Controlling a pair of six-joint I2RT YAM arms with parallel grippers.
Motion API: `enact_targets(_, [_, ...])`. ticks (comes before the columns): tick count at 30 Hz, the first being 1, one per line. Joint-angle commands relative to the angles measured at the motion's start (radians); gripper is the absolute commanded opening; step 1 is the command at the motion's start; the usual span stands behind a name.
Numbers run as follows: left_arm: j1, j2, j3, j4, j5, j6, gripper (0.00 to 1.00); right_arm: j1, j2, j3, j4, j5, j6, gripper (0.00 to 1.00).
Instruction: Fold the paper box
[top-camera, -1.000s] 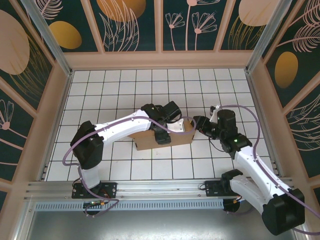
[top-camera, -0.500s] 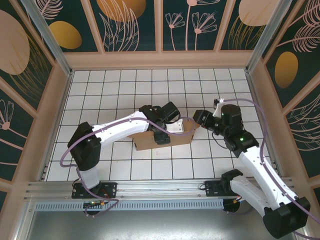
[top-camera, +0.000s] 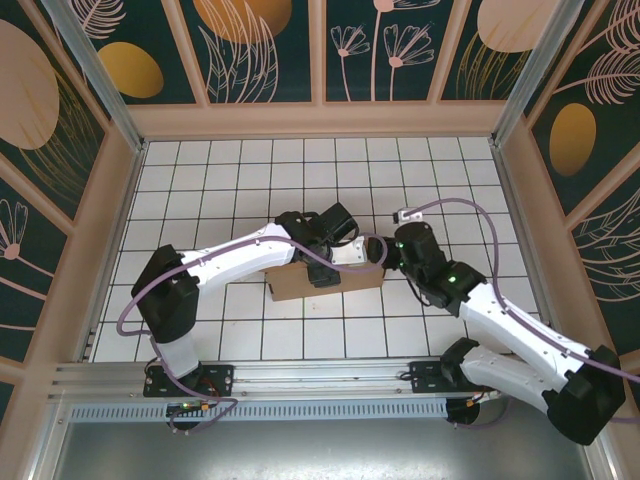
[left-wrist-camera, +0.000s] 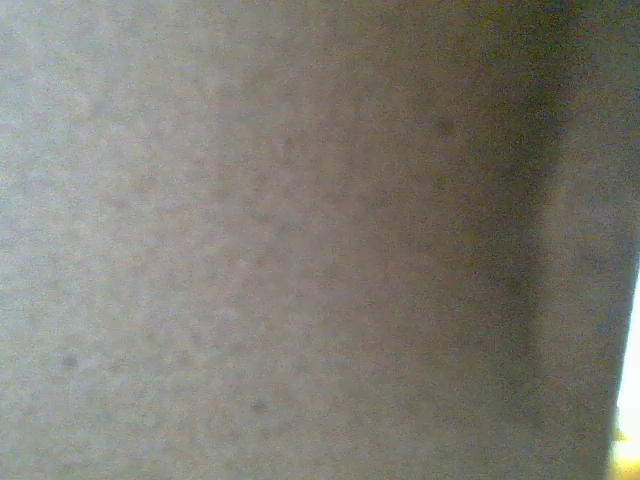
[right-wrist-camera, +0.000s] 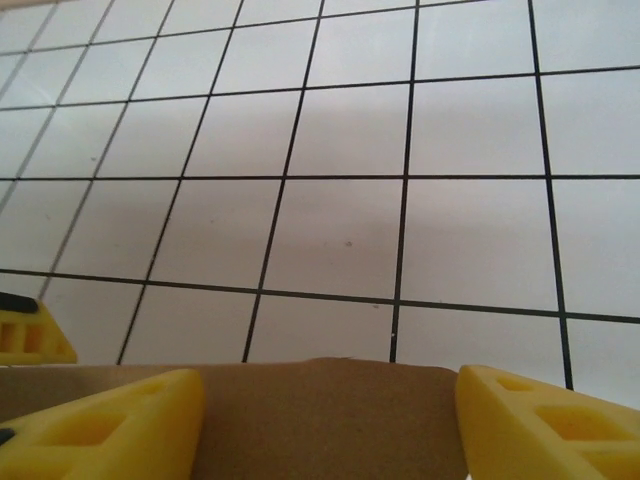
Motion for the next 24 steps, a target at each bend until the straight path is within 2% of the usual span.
enact_targets(1, [0.007,0.031,-0.059,0.021,0.007,0.013,0.69,0.090,0.001,-0.050,0.045,0.176,-0.015,0.71])
enact_targets(4, [0.008,0.025,-0.063,0.030,0.003,0.019,0.70,0.151,0.006,-0.116,0.050,0.254,0.021,0.73])
enact_targets(8, [0.021,-0.014,-0.086,0.075,0.034,0.009,0.72,0.166,0.019,-0.142,0.025,0.336,0.069,0.74])
enact_targets(18, [0.047,-0.291,-0.260,0.232,0.079,-0.066,0.85,0.201,0.082,-0.121,-0.018,0.285,0.104,0.73])
enact_targets(21, [0.052,-0.364,-0.292,0.270,0.073,-0.142,0.89,0.233,0.078,-0.122,-0.030,0.302,0.126,0.73])
enact_targets(24, [0.053,-0.439,-0.293,0.270,0.128,-0.223,0.93,0.259,0.068,-0.129,-0.030,0.317,0.144,0.73])
